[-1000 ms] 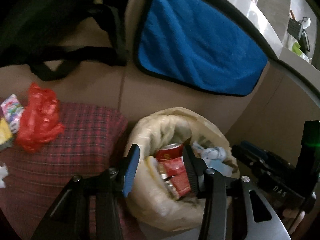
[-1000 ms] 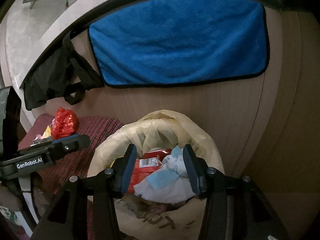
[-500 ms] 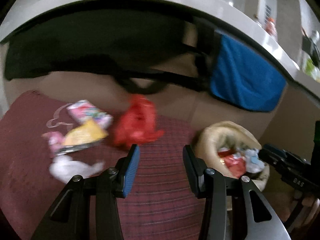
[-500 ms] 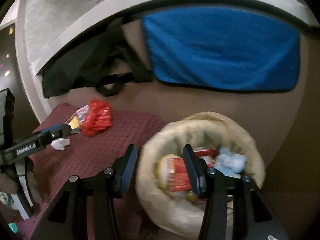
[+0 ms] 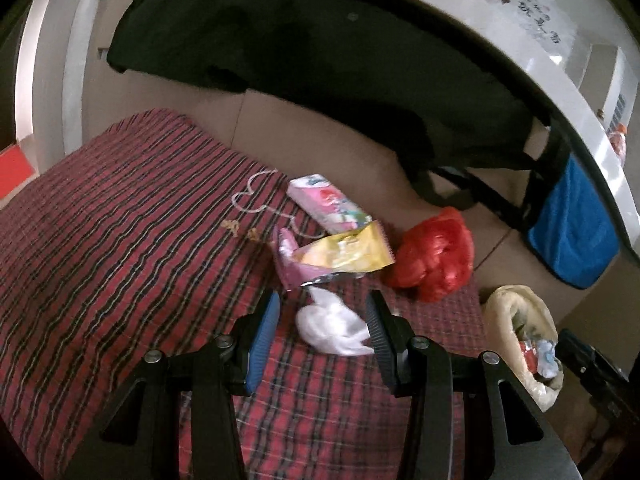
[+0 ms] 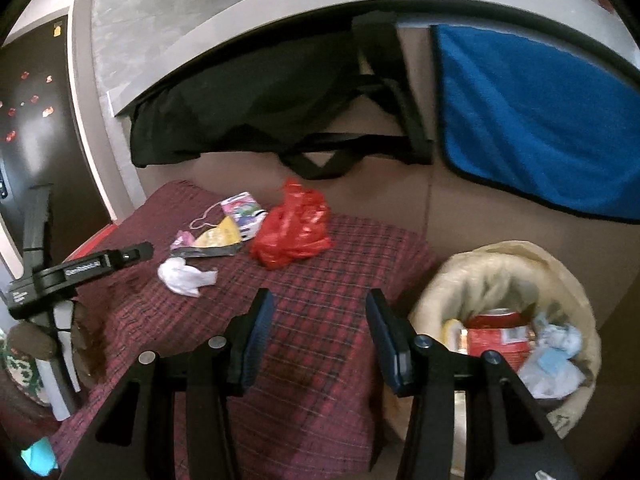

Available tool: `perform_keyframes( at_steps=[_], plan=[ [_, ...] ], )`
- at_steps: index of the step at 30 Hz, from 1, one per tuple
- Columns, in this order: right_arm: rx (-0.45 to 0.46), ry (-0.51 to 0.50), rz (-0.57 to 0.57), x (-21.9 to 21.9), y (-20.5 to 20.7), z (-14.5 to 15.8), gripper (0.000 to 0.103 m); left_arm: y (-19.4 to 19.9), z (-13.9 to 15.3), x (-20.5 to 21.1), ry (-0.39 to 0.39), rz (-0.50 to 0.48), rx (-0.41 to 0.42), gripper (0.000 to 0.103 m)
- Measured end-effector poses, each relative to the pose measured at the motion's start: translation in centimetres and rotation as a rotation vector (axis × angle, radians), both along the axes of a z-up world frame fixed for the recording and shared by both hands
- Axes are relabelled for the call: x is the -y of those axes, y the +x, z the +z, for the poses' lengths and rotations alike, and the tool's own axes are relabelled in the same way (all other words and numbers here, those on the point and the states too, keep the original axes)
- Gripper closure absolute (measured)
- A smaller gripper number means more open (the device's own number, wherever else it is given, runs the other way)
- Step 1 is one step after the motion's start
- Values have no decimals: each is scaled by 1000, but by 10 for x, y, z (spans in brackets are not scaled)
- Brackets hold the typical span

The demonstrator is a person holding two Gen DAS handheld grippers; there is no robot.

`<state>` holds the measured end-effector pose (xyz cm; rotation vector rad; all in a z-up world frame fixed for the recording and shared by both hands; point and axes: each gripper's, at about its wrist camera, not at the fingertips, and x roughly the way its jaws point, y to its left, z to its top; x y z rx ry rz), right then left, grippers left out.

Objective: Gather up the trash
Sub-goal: 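Move both tools back to the pile and grasp the white tissue with the right tool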

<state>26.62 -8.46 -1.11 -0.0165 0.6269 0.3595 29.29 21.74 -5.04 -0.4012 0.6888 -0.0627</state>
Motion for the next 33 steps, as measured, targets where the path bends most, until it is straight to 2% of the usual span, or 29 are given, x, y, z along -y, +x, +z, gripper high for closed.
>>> perform_keyframes(
  at_steps=[5, 11, 13, 16, 21, 23, 25, 27, 29, 33],
  plan=[
    [-17, 13, -16, -10, 5, -5, 57, 15, -9, -10, -46, -38, -51, 57],
    [-68, 21, 12, -26, 19, -17, 57, 38, 8, -37, -74, -20, -20, 57],
    [-93, 19, 59, -41, 22, -22, 57, 37, 17, -49, -60, 3, 6, 57],
    [-126, -10, 201, -84, 31, -29, 57, 32, 26, -67, -3, 23, 24, 57],
    [-93, -122, 408, -165, 44, -37, 58, 17, 24, -98, 10, 18, 14, 57],
    [-95, -163, 447, -188, 53, -44, 58, 12, 21, -109, 5, 12, 15, 57],
    [-102, -229, 437, -206, 64, -55, 58, 9, 16, -117, -2, 5, 11, 57],
    [-112, -294, 415, -218, 74, -67, 61, 8, 12, -122, -10, -4, 5, 57],
    [-139, -301, 403, -218, 77, -71, 82, 10, 7, -123, -14, -18, -4, 57],
    [-129, -234, 349, -190, 64, -53, 85, 21, -1, -111, -58, -76, -31, 57]
  ],
)
